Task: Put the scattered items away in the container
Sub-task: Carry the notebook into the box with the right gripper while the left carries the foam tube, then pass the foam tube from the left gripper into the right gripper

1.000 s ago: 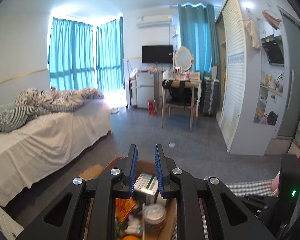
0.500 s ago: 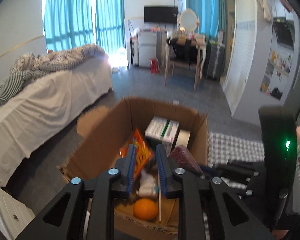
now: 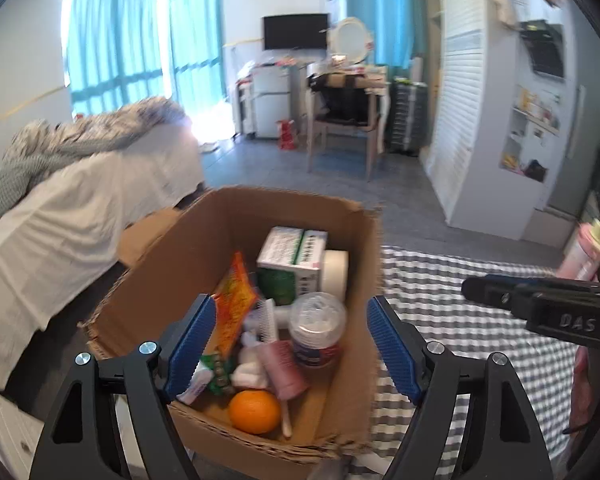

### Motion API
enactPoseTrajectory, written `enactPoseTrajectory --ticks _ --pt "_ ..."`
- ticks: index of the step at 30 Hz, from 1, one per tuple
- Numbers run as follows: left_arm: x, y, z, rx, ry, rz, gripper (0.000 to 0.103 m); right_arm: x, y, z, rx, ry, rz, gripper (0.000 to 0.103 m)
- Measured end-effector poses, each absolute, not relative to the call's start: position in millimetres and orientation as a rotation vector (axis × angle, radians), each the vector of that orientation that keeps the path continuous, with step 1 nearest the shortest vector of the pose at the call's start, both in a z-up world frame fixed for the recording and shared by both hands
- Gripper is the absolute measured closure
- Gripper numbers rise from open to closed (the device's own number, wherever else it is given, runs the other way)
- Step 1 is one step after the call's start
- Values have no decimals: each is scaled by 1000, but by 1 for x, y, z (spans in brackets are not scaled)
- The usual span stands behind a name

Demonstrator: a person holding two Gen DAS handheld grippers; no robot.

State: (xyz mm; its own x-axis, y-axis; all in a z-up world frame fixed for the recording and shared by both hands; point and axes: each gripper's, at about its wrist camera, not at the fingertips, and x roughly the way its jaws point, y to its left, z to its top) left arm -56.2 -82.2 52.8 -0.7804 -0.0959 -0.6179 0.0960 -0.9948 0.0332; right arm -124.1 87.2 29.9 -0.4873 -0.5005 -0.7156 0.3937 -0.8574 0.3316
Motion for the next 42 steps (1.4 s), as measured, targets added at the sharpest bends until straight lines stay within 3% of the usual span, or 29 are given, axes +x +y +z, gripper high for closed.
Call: enactPoseTrajectory --ticks 5,26,27,30,31,42 --pt "-40 -61 52 958 -57 -2951 14 -113 102 -1 1379 -75 -2306 66" --pt "-23 -66 36 1032 -29 -2912 14 -99 62 -91 1627 36 -2161 66" --pt "-24 -67 35 1037 -23 -2907 14 -99 62 -92 1634 40 -2160 66" --pt "-25 -70 32 1046 -13 -2900 14 -97 60 -93 1634 70 -2181 92" --pt "-25 -71 32 1047 -9 -2899 14 -97 61 -92 1630 63 -2184 95" --pt "-25 -84 31 1031 32 -2890 14 -84 66 -40 1452 -14 -2237 97"
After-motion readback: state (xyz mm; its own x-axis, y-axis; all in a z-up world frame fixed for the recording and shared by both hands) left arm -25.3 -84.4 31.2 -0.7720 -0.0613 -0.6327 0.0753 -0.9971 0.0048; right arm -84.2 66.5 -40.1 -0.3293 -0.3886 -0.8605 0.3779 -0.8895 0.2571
